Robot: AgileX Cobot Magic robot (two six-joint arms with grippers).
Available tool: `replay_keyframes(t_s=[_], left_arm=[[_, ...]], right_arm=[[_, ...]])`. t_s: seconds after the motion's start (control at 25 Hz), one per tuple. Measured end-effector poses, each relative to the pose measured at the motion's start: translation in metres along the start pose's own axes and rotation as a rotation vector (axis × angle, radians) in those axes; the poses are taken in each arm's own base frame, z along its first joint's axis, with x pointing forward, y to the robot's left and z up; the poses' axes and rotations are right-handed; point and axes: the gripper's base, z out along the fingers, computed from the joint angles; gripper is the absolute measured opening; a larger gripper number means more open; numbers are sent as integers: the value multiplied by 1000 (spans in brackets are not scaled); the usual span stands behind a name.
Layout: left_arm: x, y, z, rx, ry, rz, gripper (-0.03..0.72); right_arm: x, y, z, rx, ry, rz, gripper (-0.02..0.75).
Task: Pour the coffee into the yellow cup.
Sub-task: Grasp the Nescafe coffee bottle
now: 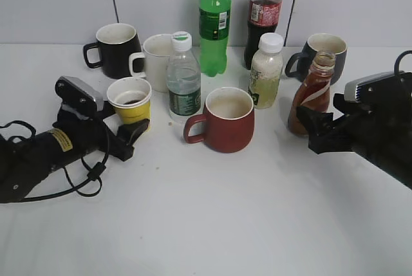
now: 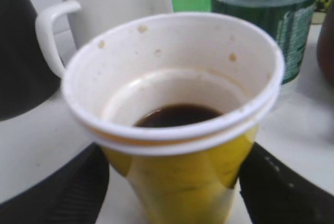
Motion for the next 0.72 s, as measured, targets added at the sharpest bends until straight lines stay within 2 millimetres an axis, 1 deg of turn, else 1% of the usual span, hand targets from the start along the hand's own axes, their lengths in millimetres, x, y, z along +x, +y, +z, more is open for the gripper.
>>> replay_keyframes(t_s=[0.16, 0.24, 0.48, 0.6, 0.72], left_arm=[[0, 3, 7, -2, -5, 4, 589], [-4, 7, 15, -4, -14, -3, 589], [-6, 10, 26, 13, -11, -9, 589], [0, 10, 33, 24, -4, -12, 587], [3, 10, 33, 25, 3, -16, 574]], right_arm=[[-1, 0, 0, 0, -9, 0, 586], [-1, 0, 0, 0, -10, -5, 585], [-1, 0, 0, 0, -9, -9, 585], [-1, 0, 0, 2, -9, -8, 585], [-1, 0, 0, 4, -9, -10, 585]])
